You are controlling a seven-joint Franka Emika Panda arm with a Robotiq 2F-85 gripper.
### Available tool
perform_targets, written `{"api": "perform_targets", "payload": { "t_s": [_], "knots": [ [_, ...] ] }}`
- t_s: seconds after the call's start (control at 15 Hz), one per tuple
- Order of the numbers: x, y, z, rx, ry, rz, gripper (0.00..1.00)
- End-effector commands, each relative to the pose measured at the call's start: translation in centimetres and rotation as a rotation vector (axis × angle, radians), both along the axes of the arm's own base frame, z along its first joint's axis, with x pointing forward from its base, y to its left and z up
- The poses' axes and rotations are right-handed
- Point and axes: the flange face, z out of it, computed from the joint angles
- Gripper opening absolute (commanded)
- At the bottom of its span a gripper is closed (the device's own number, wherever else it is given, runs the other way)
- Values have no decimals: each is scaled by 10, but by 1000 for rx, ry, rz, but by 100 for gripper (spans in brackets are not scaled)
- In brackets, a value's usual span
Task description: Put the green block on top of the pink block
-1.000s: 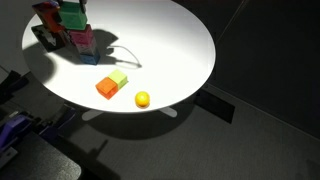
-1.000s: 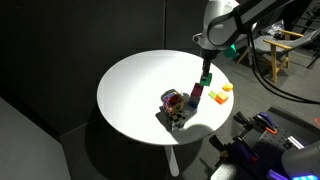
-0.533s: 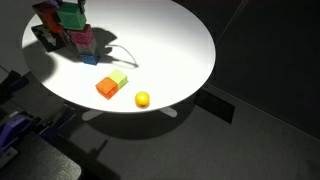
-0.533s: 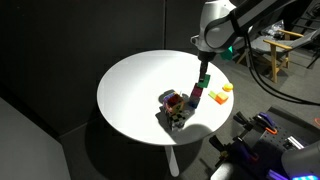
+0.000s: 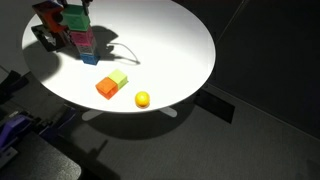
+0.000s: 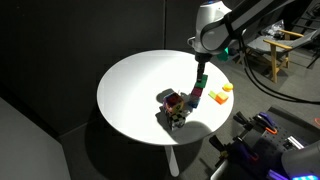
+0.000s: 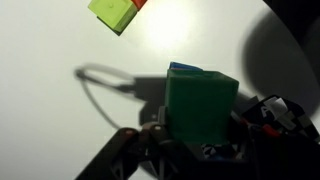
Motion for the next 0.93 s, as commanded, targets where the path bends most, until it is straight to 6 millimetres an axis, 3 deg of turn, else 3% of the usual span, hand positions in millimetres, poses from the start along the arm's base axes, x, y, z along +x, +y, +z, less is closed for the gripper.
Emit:
{"api": "perform_targets", "payload": {
  "t_s": [0.0, 0.27, 0.33, 0.53, 0.87],
  "knots": [
    [8, 3, 0, -8, 9, 4, 31],
    [7, 2, -6, -2, 18, 1, 31],
    [6, 1, -7, -2, 19, 1, 72],
    [4, 1, -8, -1, 22, 3, 97],
    [-1, 4, 4, 4, 17, 7, 100]
  ]
}}
